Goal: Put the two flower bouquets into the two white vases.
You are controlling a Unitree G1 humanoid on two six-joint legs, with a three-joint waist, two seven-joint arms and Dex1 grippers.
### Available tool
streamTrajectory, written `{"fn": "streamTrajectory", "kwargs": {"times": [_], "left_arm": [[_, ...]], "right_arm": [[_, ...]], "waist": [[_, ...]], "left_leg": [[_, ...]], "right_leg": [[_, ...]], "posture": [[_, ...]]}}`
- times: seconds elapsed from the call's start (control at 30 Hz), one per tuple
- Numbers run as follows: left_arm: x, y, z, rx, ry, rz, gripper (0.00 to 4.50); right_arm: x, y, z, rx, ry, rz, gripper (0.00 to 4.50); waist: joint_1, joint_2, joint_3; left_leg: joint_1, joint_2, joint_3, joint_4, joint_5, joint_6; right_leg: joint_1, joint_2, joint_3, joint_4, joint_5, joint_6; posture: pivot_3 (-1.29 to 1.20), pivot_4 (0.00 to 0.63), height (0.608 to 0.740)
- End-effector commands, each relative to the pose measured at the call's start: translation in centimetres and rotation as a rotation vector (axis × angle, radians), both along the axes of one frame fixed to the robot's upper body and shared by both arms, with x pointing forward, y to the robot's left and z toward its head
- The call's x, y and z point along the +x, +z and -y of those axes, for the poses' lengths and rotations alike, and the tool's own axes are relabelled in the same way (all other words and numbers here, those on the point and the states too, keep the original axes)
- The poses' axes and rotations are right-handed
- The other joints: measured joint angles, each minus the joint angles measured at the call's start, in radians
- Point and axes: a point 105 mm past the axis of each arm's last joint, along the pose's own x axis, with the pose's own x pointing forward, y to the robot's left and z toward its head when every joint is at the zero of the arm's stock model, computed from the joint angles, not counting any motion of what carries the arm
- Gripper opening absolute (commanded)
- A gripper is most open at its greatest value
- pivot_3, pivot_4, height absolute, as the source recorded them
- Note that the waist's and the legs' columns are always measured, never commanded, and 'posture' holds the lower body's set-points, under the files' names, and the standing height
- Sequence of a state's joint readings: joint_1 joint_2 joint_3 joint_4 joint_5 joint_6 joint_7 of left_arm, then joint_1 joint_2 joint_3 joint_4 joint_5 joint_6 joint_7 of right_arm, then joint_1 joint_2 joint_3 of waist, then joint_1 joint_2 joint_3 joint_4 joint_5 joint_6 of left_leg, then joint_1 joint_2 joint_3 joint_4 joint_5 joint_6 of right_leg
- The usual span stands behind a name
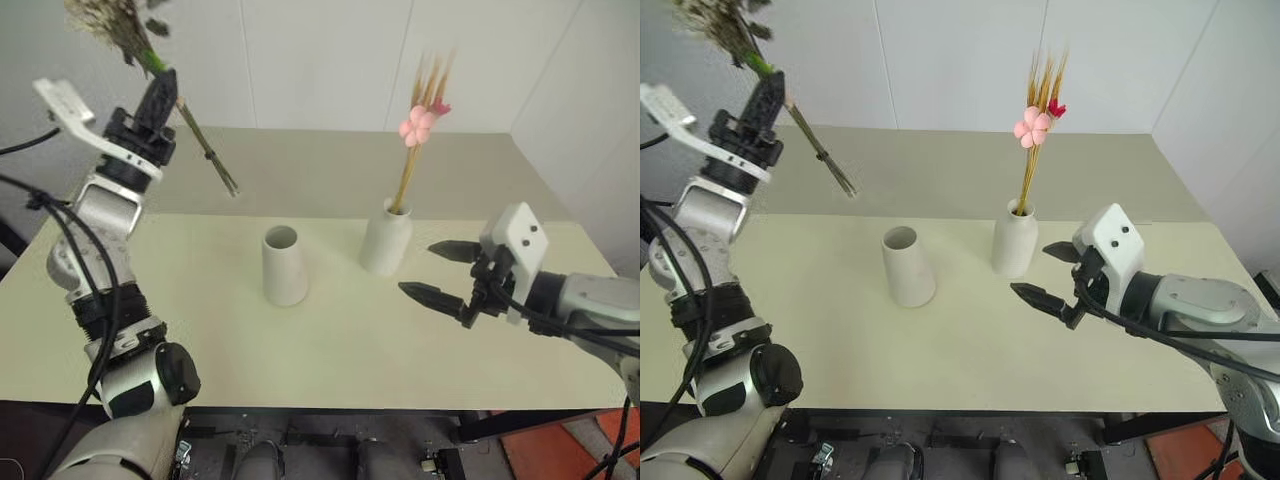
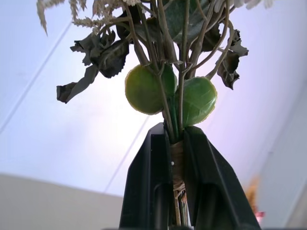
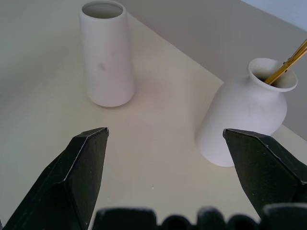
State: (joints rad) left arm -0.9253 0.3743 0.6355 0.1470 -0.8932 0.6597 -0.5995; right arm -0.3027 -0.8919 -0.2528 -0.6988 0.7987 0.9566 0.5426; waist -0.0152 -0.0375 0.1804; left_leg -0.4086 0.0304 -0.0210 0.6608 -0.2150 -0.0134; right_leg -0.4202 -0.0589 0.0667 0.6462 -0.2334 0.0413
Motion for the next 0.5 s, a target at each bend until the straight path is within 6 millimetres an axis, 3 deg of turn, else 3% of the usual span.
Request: {"fn": "streamTrajectory", "kwargs": {"times": [0.03,0.5], "left_arm": [[-1.3,0.8,1.6,-0.003,-0.155,0.085,0.09],[1.2,-3.5,7.0,0.22,-0.268,0.037,0.09]], "right_arm": [[-0.2,1.6,0.0,0.01,-0.014,0.106,4.5],[-0.5,1.1,0.5,0.015,-0.066,0.118,4.5]], "waist": [[0.002,0.0,0.0],[-0.003,0.0,0.0]], "left_leg": [[0.0,0.0,0.0,0.0,0.0,0.0],[-0.001,0.0,0.0,0.0,0.0,0.0]], "right_leg": [[0.0,0.0,0.0,0.0,0.0,0.0],[-0.001,0.001,0.0,0.0,0.0,0.0]], "posture": [[0.0,0.15,0.74],[0.0,0.15,0.74]]}}
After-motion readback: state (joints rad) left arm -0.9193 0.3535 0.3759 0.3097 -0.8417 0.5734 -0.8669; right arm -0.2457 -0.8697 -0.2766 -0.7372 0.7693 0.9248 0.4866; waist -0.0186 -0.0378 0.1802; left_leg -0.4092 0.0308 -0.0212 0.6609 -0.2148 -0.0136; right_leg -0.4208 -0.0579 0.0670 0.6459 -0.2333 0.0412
